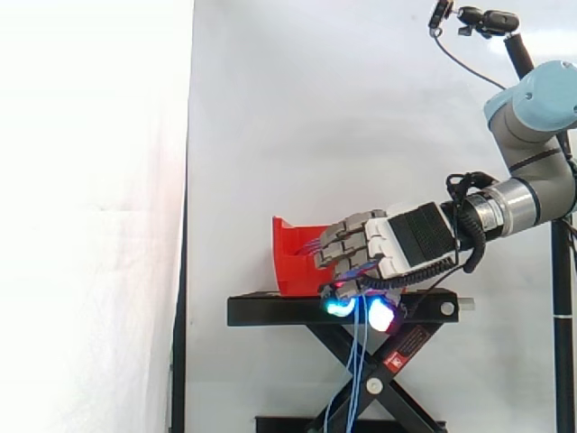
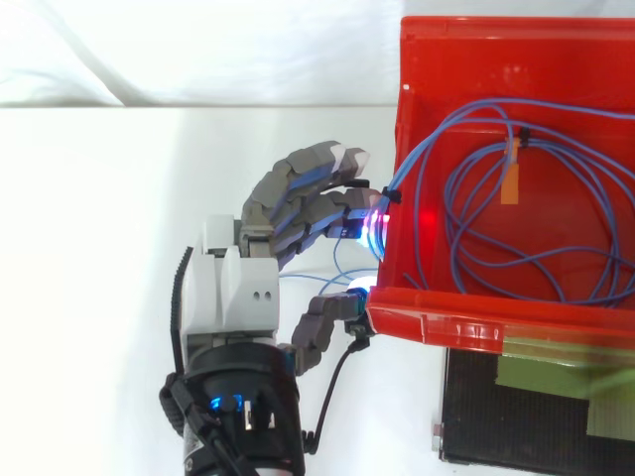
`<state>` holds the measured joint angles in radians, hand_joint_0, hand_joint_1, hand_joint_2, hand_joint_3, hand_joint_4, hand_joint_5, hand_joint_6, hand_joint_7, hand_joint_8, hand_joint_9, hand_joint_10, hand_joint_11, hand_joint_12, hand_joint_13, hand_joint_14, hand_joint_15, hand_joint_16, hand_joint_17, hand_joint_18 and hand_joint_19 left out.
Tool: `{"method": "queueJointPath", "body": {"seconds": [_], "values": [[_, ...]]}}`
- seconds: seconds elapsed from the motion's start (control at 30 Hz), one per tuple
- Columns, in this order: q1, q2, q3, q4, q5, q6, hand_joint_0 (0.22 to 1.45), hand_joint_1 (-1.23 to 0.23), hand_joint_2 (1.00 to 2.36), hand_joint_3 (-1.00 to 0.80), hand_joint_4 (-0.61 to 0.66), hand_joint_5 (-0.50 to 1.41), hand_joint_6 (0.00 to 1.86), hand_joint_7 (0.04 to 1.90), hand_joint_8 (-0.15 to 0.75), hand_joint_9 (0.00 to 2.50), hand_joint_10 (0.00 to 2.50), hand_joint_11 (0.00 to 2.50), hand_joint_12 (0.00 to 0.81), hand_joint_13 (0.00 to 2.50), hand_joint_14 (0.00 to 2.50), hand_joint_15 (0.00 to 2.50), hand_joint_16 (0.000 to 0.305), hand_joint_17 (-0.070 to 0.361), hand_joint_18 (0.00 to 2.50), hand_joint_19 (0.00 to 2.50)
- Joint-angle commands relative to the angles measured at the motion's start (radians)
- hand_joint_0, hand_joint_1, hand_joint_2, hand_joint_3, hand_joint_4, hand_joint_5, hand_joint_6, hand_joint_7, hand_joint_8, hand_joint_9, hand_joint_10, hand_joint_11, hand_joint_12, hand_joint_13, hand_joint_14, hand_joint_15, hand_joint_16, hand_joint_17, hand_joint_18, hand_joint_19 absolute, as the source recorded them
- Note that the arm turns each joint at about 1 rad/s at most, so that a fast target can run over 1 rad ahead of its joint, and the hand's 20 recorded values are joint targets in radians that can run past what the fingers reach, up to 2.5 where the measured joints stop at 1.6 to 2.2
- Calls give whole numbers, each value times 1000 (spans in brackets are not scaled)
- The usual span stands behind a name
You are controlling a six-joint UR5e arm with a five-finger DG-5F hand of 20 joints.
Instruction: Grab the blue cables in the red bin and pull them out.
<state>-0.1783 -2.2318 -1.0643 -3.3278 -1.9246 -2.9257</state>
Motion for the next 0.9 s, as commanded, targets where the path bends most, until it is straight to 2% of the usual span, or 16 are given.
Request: {"method": "queueJointPath", "body": {"seconds": [0.0,0.87], "values": [[0,0,0,-1,-2,0,759,-842,1000,-1000,188,1051,5,846,244,1027,19,489,301,816,19,445,39,87,608,576],[-1,1,1,16,-4,-6,764,-824,1000,-1000,179,1067,4,852,246,1035,19,489,302,816,17,447,38,86,612,577]]}}
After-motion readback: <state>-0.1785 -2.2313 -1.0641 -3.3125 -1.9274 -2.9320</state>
